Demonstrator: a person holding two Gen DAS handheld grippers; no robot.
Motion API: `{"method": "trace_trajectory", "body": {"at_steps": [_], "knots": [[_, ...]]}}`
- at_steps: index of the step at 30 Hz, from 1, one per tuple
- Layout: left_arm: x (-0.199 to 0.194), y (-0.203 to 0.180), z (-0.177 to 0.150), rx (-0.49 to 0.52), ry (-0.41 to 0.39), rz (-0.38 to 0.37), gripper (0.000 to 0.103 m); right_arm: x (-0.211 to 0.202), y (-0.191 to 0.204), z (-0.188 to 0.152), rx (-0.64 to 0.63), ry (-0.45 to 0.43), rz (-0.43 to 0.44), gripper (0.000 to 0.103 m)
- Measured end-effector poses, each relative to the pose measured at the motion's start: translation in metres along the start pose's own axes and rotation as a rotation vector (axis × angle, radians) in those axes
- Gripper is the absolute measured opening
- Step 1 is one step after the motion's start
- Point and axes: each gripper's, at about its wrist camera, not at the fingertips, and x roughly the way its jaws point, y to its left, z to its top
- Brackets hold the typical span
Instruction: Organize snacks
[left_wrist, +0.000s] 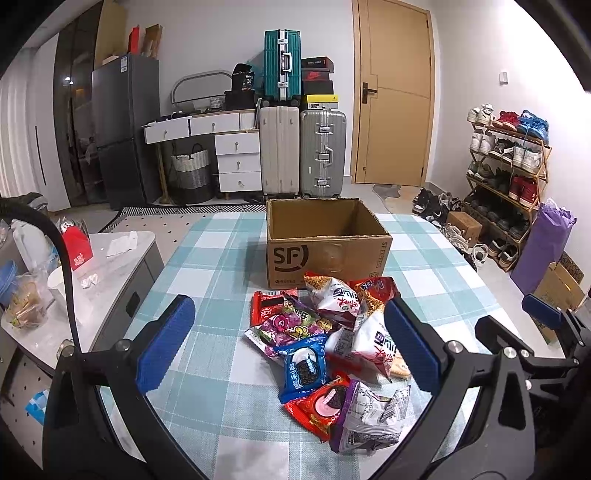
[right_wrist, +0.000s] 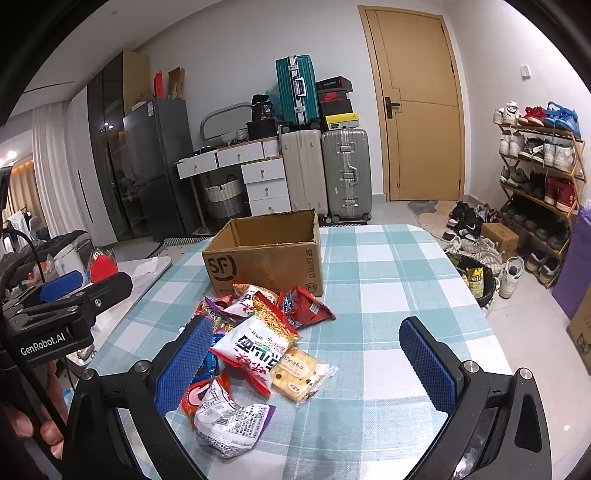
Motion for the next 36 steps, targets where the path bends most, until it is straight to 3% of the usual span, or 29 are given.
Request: {"method": "trace_trajectory", "body": {"at_steps": [8, 14, 22, 25, 31, 36], "knots": [[0.002, 0.005, -0.005, -0.011, 0.015, -0.003, 0.102, 0.003, -0.003, -0.004, 0.018, 0.018, 0.02, 0.103], [0.005, 0.006, -0.007, -0.009, 0.021, 0.0, 0.102, 0.003, -0.004, -0.007, 0.026, 0.011, 0.098, 0.103], [0.009, 0.007, -0.01, -0.011, 0.032, -0.002, 0.102, 0.004, -0.001, -0.01, 0.021, 0.013, 0.083, 0.103], [0.013, 0.012, -0.013, -0.023, 0.047, 0.001, 0.102, 0.012, -0.002, -0.018, 0.032, 0.052, 0.103, 0.103], [0.026, 0.025, -0.02, -0.054, 0.086, -0.003, 0.102, 0.043, 0.004, -0.047, 0.059, 0.202, 0.281, 0.103], [0.034, 0.037, -0.029, -0.06, 0.104, 0.022, 0.102, 0.063, 0.014, -0.068, 0.084, 0.287, 0.345, 0.103]]}}
